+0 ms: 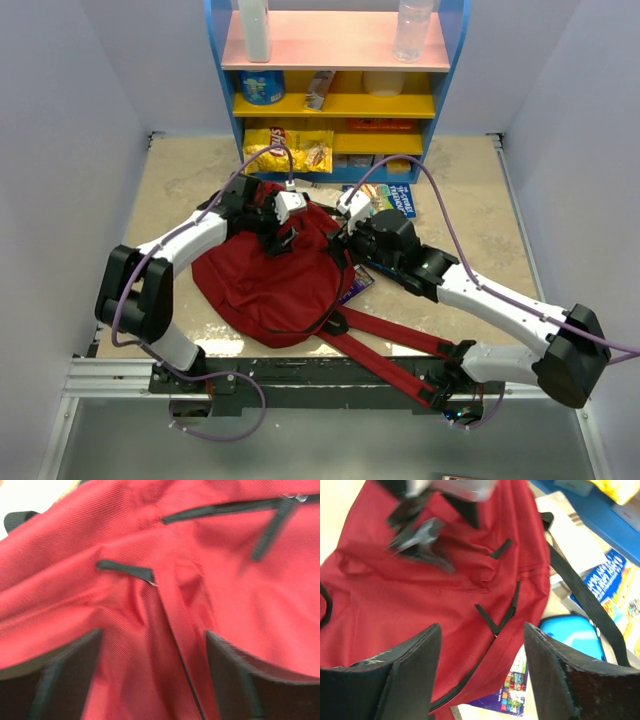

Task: Pack the student bag
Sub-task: Zip the student bag at the center of the board, then unzip the student bag at the center of the board.

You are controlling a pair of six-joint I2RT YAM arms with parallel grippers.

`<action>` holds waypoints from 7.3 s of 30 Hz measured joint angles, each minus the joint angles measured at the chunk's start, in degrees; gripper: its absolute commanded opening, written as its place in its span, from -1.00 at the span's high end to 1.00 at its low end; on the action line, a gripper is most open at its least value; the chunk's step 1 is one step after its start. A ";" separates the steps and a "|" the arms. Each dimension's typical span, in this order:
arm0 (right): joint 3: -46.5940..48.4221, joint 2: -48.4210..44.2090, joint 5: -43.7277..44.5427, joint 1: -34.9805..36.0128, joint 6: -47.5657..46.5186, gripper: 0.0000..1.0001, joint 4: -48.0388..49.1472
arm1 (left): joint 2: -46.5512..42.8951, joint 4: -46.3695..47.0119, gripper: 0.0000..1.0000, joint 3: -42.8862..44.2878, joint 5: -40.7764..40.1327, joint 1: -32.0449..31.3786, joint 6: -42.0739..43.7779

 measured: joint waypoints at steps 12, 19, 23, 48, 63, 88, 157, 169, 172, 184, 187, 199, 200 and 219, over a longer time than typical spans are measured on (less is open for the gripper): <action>2.27 9.05 -6.82 0.24 -11.91 -0.25 -1.31 | 4.26 0.66 0.87 3.10 -4.09 -0.52 -0.11; 5.97 13.11 -6.71 0.26 -16.63 -0.22 -1.88 | 2.80 -0.04 0.89 3.02 -4.28 -0.52 0.22; 6.51 14.99 -6.71 0.26 -17.92 -0.21 -2.10 | 2.14 -0.07 0.88 2.58 -4.28 -0.52 0.35; 7.26 21.49 -5.33 0.24 -18.88 1.00 -2.99 | -3.39 -4.42 -0.37 2.45 -2.86 1.05 1.11; 0.15 5.16 -6.88 0.24 -14.62 1.00 5.90 | 0.70 -1.03 -1.00 10.82 9.27 -1.77 2.97; -1.97 4.76 -10.56 0.24 -11.74 1.00 7.69 | 28.22 -36.46 -0.18 40.17 26.51 -8.17 53.75; 3.02 -4.15 23.39 14.51 17.40 -0.49 -3.26 | 2.56 -22.88 -0.54 31.06 11.17 4.76 9.11; 6.32 7.89 26.05 12.59 24.22 -0.18 -12.50 | -16.79 -27.12 -0.45 4.96 12.41 -9.55 10.19; 6.27 8.74 25.55 11.74 25.59 0.12 -12.24 | -16.81 -27.15 -0.57 2.25 12.20 -12.22 10.25; 3.50 9.22 21.18 8.81 28.30 0.66 -7.69 | -16.81 -26.32 -0.51 -4.98 9.22 -22.67 10.27; 3.19 9.22 20.94 8.83 28.39 0.73 -6.93 | -16.26 -24.81 -0.39 -5.62 7.67 -23.69 9.64; 1.55 9.11 18.75 8.50 28.65 0.85 -4.72 | -13.97 -21.68 -0.28 -6.27 -1.42 -24.65 12.07; 1.27 8.98 18.60 8.50 28.68 0.86 -4.44 | -13.94 -21.62 -0.27 -6.27 -1.97 -24.65 12.59; 0.48 7.78 17.18 8.48 29.22 0.99 -3.72 | -12.35 -19.17 0.04 -7.45 -1.09 -24.57 15.23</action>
